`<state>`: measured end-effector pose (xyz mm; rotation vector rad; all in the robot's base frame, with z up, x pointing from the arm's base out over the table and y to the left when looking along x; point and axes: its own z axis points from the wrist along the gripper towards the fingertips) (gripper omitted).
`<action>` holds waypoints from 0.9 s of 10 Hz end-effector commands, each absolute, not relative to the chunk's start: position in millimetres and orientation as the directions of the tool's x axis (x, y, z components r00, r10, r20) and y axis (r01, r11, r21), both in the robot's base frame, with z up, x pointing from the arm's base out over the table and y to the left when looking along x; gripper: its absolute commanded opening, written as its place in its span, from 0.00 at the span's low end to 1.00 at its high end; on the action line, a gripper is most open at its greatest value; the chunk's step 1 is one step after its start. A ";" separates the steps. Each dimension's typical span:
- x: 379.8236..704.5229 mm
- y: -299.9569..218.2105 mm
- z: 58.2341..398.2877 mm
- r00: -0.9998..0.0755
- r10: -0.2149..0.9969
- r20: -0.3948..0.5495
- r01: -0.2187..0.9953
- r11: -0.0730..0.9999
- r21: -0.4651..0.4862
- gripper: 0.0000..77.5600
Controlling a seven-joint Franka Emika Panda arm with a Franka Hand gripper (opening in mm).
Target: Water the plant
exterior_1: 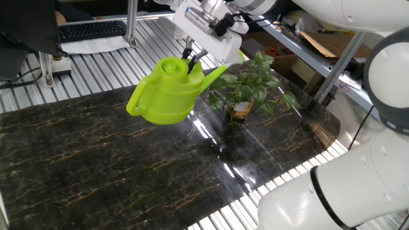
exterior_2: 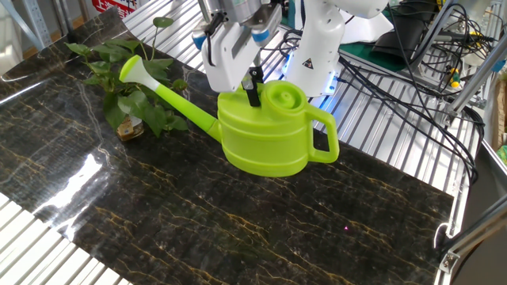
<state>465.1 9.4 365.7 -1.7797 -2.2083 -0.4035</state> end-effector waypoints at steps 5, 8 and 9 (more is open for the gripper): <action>467.4 9.3 373.7 -0.244 0.904 0.351 0.969 0.245 0.043 0.01; 467.4 9.3 373.7 -0.210 0.908 0.363 0.976 0.216 0.024 0.01; 467.4 9.3 373.7 -0.206 0.905 0.373 0.977 0.212 0.023 0.01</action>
